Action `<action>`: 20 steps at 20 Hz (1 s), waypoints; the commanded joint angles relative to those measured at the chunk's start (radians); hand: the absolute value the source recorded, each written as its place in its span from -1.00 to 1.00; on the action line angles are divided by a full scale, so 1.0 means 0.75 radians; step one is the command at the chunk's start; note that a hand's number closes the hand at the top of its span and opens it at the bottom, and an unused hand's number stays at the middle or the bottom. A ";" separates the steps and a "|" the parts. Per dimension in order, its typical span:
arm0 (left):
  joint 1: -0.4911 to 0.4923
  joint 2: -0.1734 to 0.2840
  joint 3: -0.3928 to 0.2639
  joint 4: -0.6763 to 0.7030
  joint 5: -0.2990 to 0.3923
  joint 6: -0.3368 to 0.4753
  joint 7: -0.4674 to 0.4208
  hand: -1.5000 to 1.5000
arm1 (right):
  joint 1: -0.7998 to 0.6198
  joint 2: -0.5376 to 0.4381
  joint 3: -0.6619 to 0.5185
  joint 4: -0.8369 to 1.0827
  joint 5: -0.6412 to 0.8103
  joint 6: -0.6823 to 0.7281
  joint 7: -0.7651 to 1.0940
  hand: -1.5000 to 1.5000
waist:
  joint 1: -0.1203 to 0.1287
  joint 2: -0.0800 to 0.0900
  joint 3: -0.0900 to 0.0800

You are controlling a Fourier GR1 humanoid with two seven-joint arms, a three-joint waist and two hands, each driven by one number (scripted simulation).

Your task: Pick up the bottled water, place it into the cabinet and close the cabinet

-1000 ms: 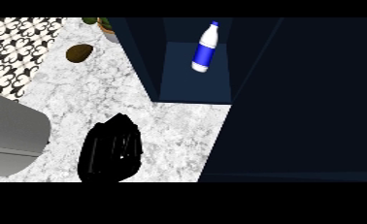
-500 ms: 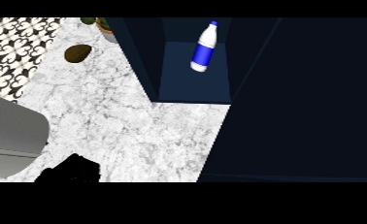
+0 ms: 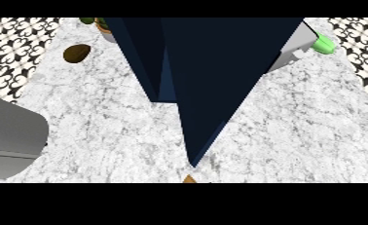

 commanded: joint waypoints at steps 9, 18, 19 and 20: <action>0.322 0.116 0.257 -0.068 0.184 -0.293 -0.096 1.00 | -0.378 0.164 -0.446 0.598 -0.254 0.119 -0.179 1.00 | 0.012 0.011 0.004; 0.335 0.098 0.368 -0.049 0.207 -0.362 -0.065 1.00 | -0.536 0.139 -0.699 1.005 -0.402 0.321 -0.329 1.00 | -0.007 0.009 0.004; 0.300 0.070 0.371 0.045 0.188 -0.395 -0.105 1.00 | -0.459 0.149 -0.671 1.056 -0.417 0.369 -0.442 1.00 | -0.008 0.011 0.004; 0.382 0.081 0.376 0.087 0.161 -0.504 -0.165 1.00 | -0.533 0.115 -0.752 1.107 -0.444 0.393 -0.422 1.00 | 0.005 0.010 0.003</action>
